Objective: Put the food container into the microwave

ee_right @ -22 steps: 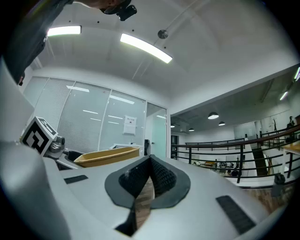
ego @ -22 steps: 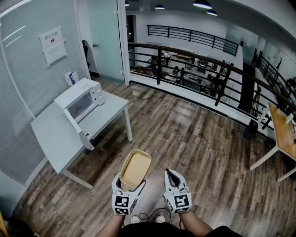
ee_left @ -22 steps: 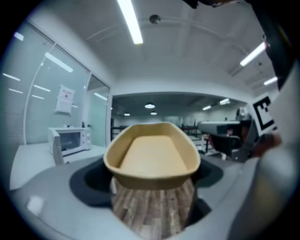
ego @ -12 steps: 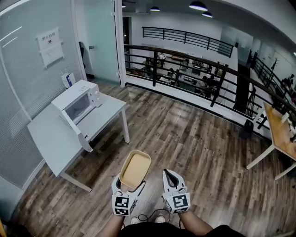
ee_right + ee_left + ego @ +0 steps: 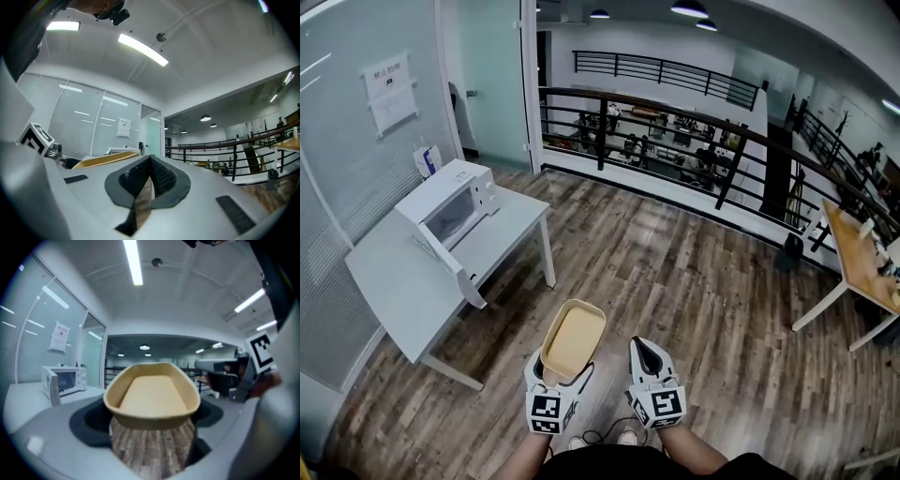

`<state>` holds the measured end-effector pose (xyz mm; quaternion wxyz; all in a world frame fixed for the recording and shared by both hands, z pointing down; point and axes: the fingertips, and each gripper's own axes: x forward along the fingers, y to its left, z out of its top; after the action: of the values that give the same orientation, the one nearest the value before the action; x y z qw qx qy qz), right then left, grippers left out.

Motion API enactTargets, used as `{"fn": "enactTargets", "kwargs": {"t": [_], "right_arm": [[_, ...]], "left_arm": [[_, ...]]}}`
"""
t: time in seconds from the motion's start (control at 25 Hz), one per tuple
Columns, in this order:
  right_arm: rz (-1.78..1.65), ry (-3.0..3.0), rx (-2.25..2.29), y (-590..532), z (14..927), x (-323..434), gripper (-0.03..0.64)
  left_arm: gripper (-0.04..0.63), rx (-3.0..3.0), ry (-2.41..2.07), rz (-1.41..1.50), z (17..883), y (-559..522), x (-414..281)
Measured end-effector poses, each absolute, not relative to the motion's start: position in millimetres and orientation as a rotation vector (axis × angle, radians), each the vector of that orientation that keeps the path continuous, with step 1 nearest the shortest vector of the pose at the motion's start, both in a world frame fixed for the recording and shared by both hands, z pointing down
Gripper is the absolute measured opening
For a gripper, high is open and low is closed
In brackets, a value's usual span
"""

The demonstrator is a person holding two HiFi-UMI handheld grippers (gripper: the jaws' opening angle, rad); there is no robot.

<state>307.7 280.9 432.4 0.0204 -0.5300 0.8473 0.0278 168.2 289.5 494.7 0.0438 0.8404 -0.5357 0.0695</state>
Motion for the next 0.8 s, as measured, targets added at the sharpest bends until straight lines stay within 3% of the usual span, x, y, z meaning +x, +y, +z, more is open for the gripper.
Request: {"fn": "enactTargets", "kwargs": {"t": [0.8], "right_arm": [[0.062,2.6,-1.732,263,440,297,0.005]], "left_arm": [[0.499,2.585,-1.573,0.173,507,256,153]]}}
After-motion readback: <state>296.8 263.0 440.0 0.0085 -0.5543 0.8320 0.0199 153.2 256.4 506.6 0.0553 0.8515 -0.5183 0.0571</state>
